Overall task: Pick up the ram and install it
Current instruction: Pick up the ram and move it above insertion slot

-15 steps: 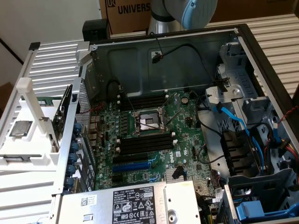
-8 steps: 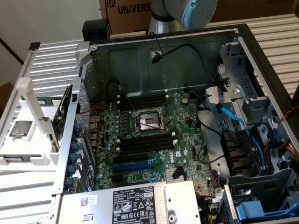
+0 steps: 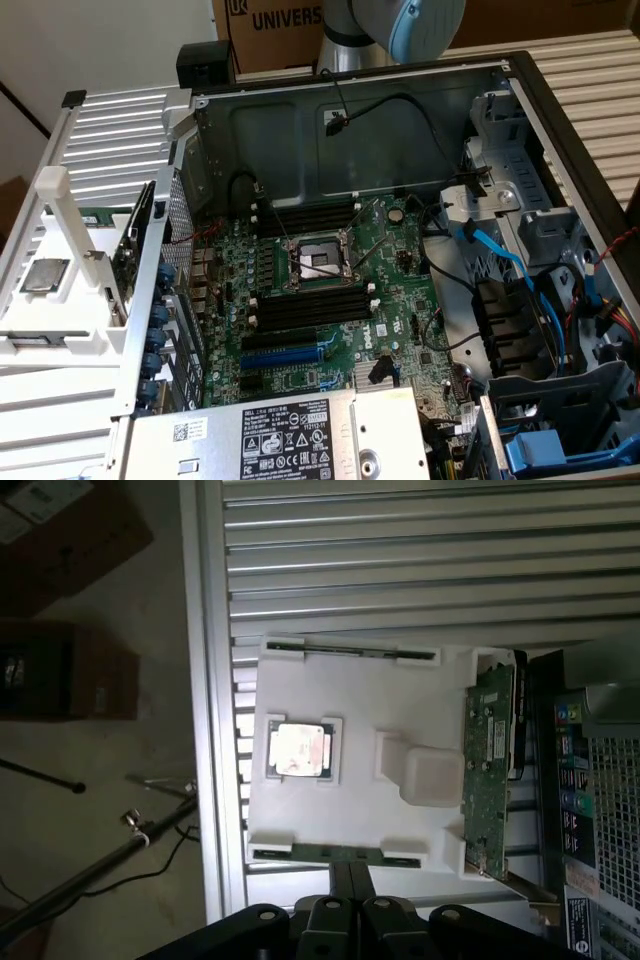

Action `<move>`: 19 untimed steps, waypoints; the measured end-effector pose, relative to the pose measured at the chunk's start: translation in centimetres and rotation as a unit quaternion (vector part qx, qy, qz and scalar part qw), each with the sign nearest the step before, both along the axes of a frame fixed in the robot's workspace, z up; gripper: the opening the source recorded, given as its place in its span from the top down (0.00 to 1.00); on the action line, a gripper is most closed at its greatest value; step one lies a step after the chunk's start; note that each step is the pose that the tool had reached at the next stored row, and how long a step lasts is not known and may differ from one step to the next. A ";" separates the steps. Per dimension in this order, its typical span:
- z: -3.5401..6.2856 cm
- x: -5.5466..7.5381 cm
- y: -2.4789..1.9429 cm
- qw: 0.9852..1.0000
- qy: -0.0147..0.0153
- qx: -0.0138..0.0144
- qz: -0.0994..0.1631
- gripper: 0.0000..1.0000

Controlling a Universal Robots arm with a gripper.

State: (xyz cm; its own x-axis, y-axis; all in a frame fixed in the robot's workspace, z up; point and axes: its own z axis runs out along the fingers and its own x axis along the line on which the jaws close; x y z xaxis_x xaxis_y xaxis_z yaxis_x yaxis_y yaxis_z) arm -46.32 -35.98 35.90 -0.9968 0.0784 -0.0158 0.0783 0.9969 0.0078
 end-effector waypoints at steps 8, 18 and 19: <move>0.00 0.0 0.01 0.995 0.000 0.000 0.096 0.90; -0.03 0.0 0.01 0.981 0.000 0.000 0.195 0.90; -0.04 0.0 0.01 0.977 0.000 0.000 0.213 0.90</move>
State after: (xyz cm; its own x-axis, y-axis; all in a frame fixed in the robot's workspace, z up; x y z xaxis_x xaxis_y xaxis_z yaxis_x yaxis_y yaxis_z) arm -46.33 -35.97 35.86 -0.9391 -0.3434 -0.0159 -0.3436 0.9391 0.0083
